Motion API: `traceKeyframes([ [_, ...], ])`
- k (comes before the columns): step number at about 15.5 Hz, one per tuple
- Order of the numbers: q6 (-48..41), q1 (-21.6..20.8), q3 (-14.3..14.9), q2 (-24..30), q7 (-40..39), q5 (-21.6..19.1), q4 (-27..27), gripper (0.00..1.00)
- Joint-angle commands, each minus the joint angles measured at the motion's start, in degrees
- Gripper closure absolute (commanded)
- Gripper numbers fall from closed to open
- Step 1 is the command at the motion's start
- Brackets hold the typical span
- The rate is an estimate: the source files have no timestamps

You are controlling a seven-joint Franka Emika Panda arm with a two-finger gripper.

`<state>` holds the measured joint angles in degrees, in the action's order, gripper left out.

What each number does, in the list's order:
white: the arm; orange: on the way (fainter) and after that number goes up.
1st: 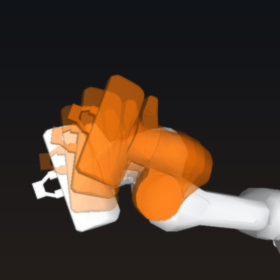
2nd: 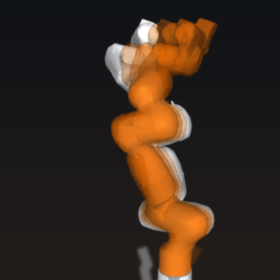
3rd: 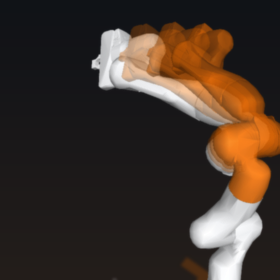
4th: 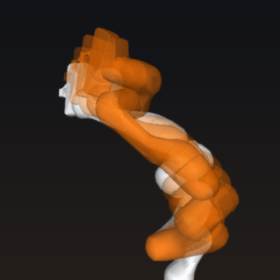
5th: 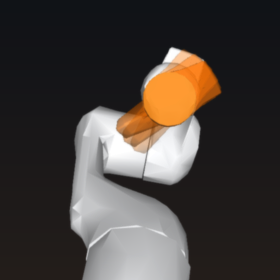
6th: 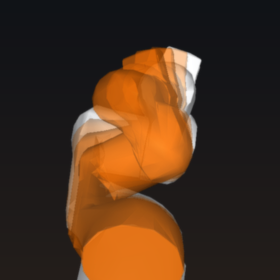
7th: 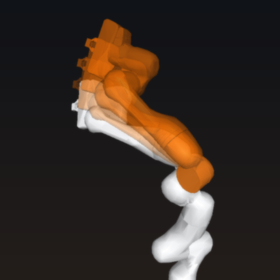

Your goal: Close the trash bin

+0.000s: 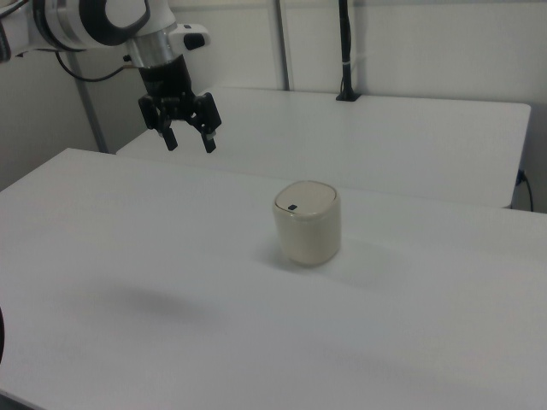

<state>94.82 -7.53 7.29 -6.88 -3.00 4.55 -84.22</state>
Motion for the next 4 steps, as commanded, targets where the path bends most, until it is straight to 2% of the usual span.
traceKeyframes([
  [1,-0.08,-0.03,0.26,2.05,0.54,0.55,-2.35,0.0],
  [4,-0.61,0.32,0.44,2.31,0.54,0.2,-2.09,0.0],
])
